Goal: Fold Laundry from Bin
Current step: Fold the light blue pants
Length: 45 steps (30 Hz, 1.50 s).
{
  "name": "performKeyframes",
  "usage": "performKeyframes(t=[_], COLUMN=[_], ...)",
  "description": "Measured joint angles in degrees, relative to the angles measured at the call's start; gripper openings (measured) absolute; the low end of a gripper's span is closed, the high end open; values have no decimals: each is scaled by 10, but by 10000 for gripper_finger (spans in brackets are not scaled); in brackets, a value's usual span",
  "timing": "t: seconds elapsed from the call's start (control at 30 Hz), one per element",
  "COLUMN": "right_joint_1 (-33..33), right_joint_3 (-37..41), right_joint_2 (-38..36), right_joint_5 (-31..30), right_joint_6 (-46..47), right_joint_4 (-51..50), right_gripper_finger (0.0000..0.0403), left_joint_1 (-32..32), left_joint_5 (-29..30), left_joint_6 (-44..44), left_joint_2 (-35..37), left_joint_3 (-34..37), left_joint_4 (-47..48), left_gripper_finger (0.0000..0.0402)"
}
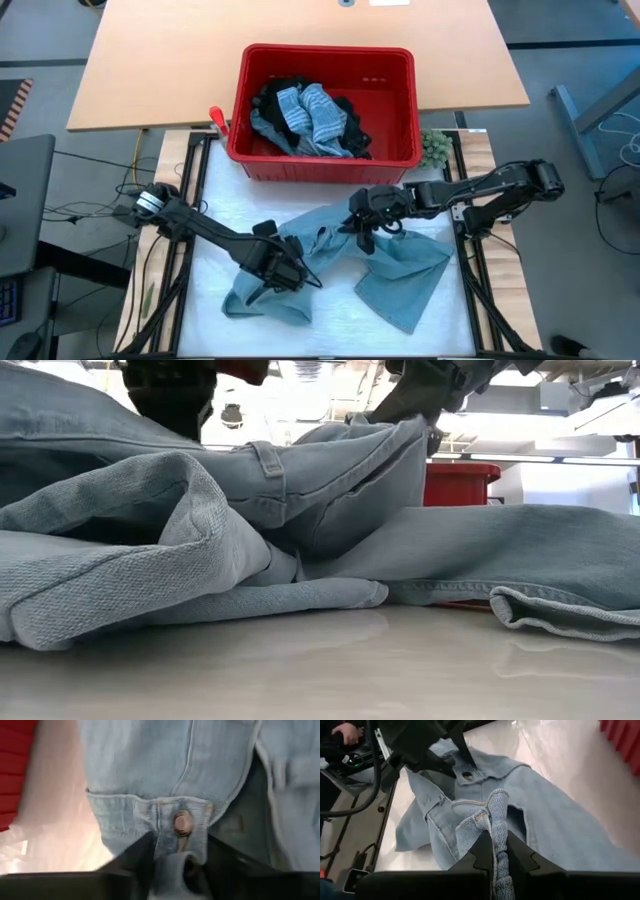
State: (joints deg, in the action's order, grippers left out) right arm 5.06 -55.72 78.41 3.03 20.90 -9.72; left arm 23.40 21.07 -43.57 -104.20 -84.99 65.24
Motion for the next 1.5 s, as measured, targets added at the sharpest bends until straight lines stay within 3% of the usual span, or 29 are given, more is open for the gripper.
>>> performKeyframes(t=[0.13,0.37,0.53,0.83,0.97,1.1,1.23,1.33,1.5], right_joint_1=[-23,-74,-82,-80,-77,-73,-70,-63,-44], right_joint_3=[0,0,0,0,0,0,0,0,0], right_joint_2=[-23,-89,-99,-99,-99,-98,-98,-99,-98], right_joint_5=[0,-27,32,62,62,95,134,134,135], right_joint_6=[-27,-32,-63,-161,-233,-259,-255,-254,-254], right_joint_4=[-2,-3,-10,-21,-65,-101,-143,-191,-290], right_gripper_finger=[54,56,71,185,242,271,268,238,178], left_joint_1=[-14,-7,-3,-4,-6,-9,-13,-13,-13], left_joint_5=[-29,-50,-26,-42,-51,-93,-150,-170,-189], left_joint_6=[-6,-72,-92,-5,2,-18,-69,-94,-116], left_joint_2=[0,41,67,69,64,56,58,59,58], left_joint_3=[0,0,0,0,2,51,132,177,200], left_joint_4=[-32,-170,-213,-289,-318,-414,-574,-672,-716], left_gripper_finger=[17,5,2,1,1,0,0,0,0])
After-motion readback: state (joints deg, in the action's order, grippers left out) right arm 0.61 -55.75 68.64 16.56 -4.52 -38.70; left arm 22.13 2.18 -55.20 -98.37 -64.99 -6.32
